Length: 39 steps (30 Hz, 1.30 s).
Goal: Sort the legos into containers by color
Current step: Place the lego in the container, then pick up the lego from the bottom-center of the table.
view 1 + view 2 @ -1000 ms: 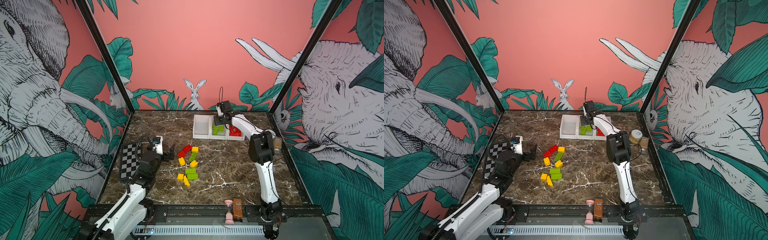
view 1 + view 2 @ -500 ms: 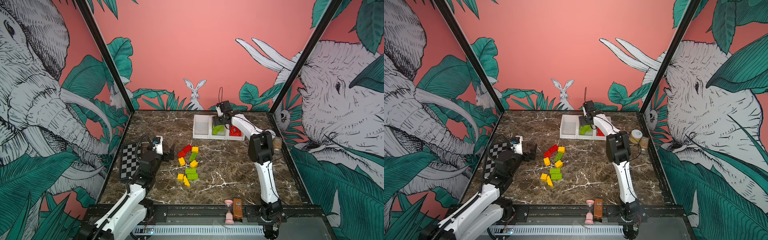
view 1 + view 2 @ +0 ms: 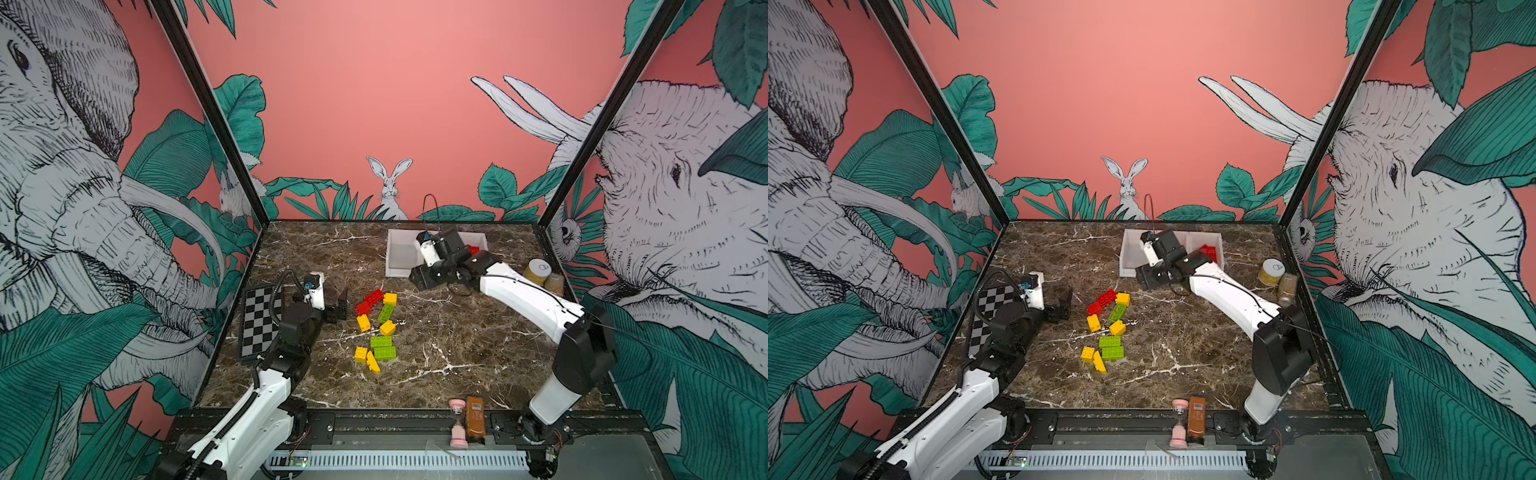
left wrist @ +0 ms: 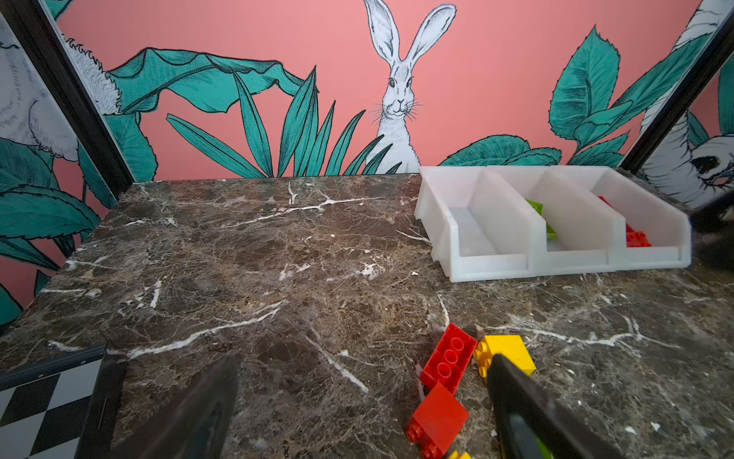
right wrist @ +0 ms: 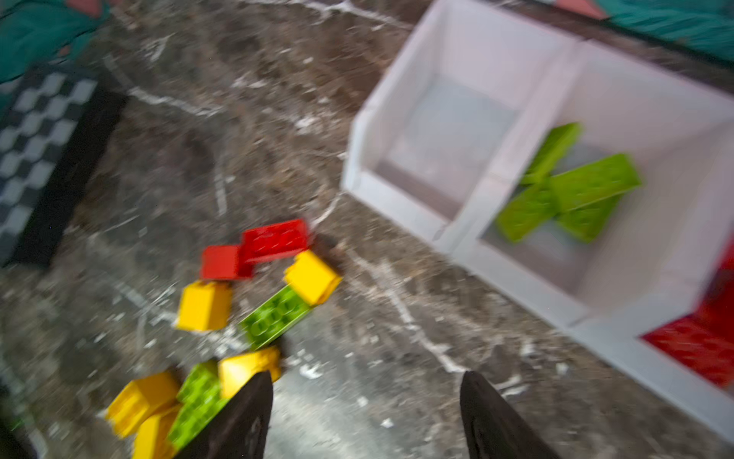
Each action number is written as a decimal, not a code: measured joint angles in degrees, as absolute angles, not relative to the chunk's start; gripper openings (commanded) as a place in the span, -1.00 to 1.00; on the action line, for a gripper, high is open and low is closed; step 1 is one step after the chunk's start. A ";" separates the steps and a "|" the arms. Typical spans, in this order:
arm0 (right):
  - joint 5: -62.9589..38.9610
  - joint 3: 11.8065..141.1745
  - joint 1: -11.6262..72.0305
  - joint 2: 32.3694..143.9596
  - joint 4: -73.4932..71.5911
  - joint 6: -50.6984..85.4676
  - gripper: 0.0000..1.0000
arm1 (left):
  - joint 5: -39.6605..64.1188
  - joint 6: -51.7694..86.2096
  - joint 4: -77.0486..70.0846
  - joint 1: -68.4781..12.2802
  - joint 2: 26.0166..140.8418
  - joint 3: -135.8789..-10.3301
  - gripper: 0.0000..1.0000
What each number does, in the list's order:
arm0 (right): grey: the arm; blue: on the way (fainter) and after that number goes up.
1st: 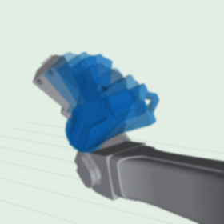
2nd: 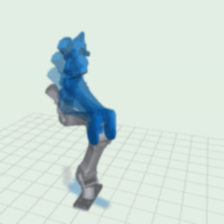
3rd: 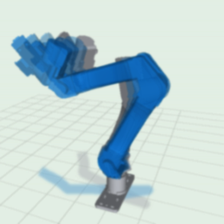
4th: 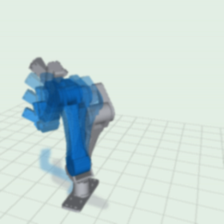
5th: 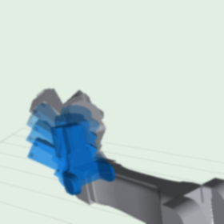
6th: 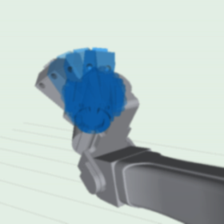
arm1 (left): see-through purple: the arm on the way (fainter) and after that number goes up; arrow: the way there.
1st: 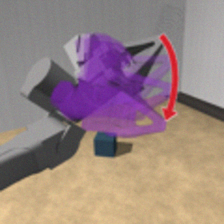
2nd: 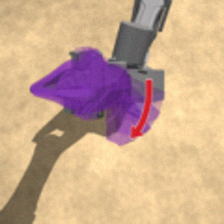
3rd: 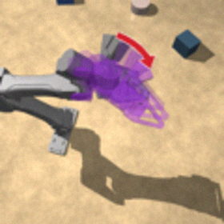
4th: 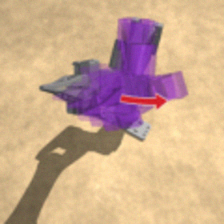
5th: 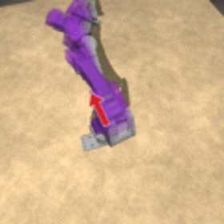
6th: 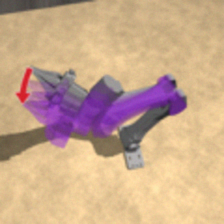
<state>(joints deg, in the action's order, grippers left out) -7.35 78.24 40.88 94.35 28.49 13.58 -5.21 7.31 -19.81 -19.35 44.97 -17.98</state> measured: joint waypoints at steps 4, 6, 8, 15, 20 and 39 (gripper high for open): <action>-7.64 71.53 49.15 95.13 25.96 18.22 0.47 | -5.58 7.29 -19.79 -19.35 44.97 -17.82 0.97; -7.25 69.78 52.56 96.14 25.91 19.79 0.43 | -5.87 7.29 -19.79 -19.35 44.93 -17.82 0.97; -6.83 69.52 56.03 97.19 25.93 21.39 0.39 | -6.52 7.31 -19.77 -19.35 44.73 -17.80 0.97; -7.11 72.60 63.59 99.94 26.06 25.93 0.26 | -9.52 8.19 -19.75 -19.35 42.72 -16.91 0.97; -7.07 75.11 65.34 102.98 27.90 31.27 0.19 | -11.29 9.23 -19.64 -19.35 42.50 -16.69 0.97; -5.13 85.69 70.37 113.23 38.72 36.01 -0.07 | -14.46 10.13 -18.24 -19.35 38.15 -16.34 0.97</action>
<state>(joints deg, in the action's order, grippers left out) -5.13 85.69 70.37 113.23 38.72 36.01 -14.46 10.13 -18.24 -19.35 38.15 -16.34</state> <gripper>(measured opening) 0.485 0.986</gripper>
